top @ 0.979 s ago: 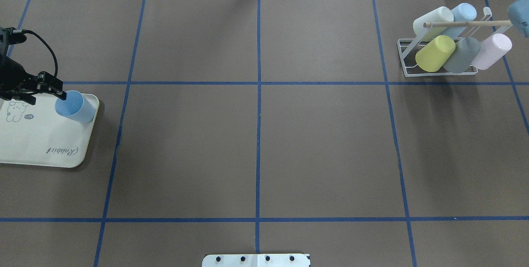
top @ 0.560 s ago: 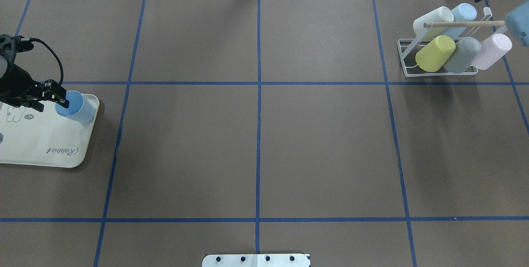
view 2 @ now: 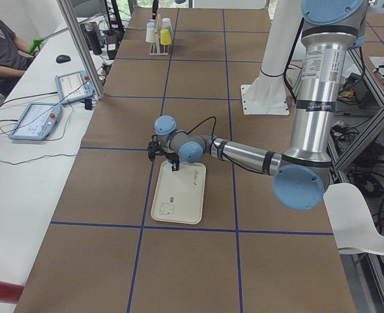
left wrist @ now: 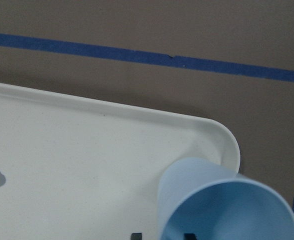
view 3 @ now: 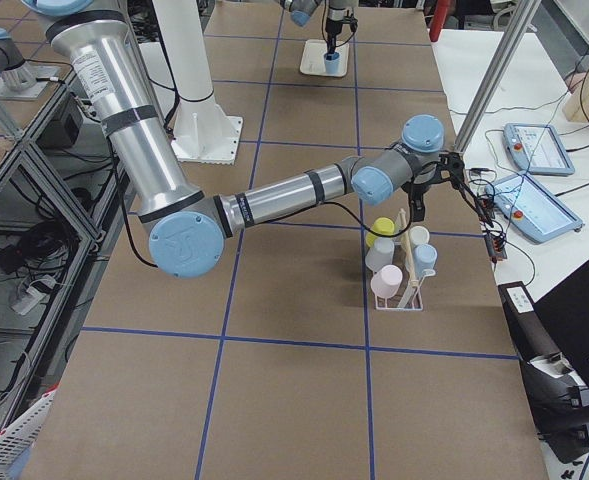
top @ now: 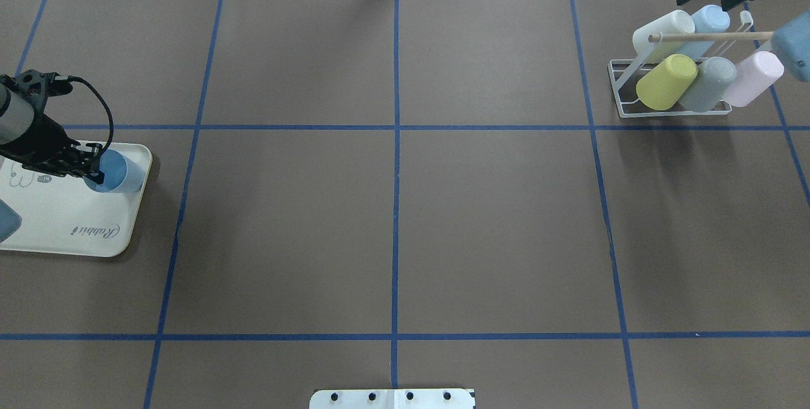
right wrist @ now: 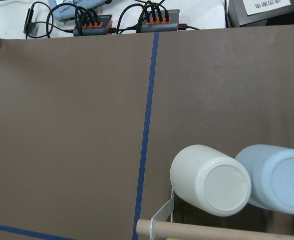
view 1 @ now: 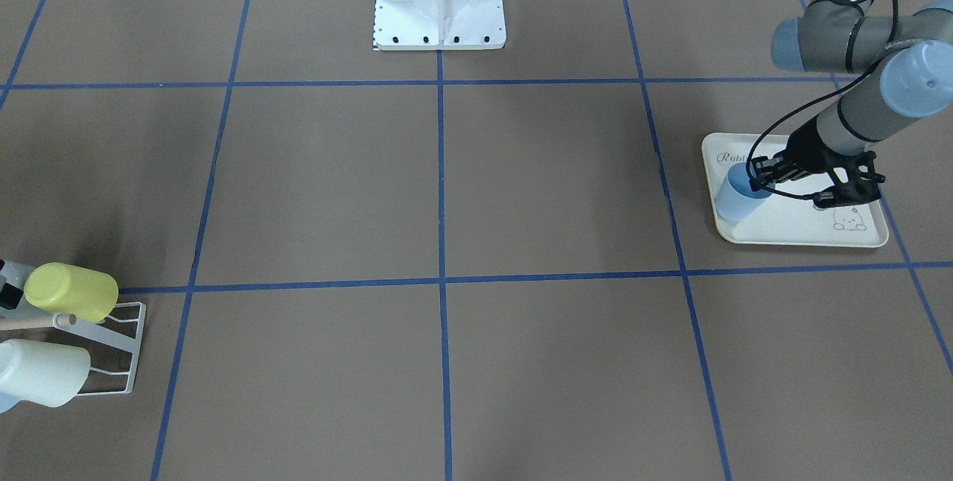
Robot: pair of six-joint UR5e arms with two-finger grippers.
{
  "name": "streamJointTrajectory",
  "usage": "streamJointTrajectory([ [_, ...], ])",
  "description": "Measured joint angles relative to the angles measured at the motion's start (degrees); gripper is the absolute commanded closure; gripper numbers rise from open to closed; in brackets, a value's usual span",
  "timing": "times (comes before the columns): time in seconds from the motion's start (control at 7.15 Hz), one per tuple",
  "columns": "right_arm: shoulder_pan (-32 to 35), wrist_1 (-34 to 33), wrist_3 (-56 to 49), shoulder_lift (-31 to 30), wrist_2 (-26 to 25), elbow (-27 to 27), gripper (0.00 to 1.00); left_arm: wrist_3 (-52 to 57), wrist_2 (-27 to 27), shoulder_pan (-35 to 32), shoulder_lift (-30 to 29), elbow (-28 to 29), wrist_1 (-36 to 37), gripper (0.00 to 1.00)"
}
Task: Transfer IKEA cup to right arm and place on rack
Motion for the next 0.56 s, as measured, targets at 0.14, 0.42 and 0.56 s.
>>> streamJointTrajectory([
  [0.14, -0.11, 0.04, 0.01, -0.03, -0.04, 0.03, 0.02, 0.13, -0.32, -0.16, 0.02, -0.27, 0.24, 1.00],
  [0.42, -0.36, 0.12, 0.09, -0.09, -0.11, 0.39, 0.02, 0.41, -1.96, -3.10, 0.02, -3.45, 2.46, 1.00],
  [0.56, -0.77, 0.14, 0.82, -0.12, -0.16, 1.02, 0.02, 0.47, -2.62, -4.57, -0.04, -6.10, 3.28, 1.00],
])
